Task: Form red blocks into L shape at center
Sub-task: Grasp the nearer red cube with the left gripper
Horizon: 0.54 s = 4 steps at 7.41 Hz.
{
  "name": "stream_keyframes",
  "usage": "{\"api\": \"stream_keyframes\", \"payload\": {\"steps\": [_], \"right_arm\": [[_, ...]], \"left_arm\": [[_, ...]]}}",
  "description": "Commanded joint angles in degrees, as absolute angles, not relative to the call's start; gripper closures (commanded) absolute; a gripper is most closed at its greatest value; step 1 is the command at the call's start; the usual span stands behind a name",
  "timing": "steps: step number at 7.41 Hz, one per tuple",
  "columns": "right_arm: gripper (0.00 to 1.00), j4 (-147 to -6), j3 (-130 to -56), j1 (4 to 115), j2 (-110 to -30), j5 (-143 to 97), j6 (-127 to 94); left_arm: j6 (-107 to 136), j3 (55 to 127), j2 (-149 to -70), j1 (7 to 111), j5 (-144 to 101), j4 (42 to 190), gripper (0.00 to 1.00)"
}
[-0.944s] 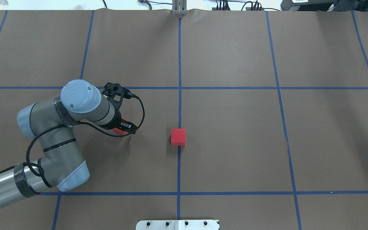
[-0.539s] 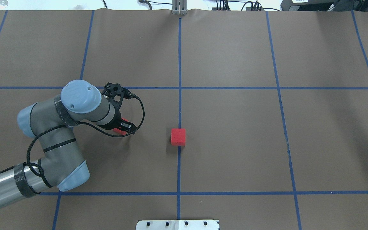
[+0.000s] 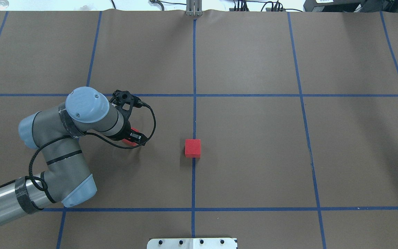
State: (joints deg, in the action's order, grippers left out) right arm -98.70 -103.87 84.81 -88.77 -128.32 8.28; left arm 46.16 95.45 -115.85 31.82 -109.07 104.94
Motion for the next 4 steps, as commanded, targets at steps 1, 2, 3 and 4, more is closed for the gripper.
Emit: {"api": "stream_keyframes", "payload": {"steps": [1,2,3,4], "right_arm": [[0.0,-98.7,-103.89,84.81,-88.77,-128.32,8.26],[0.0,-98.7,-103.89,84.81,-88.77,-128.32,8.26],[0.0,-98.7,-103.89,84.81,-88.77,-128.32,8.35],[0.0,-98.7,-103.89,84.81,-88.77,-128.32,8.35]], "left_arm": [[46.14,95.45,-115.84,31.82,-109.07,104.94,0.37],[46.06,95.45,-115.84,31.82,-109.07,104.94,0.79],[45.97,96.06,-116.01,31.9,-109.07,104.85,1.0],[46.05,96.67,-117.06,32.51,-109.16,103.81,1.0]]}}
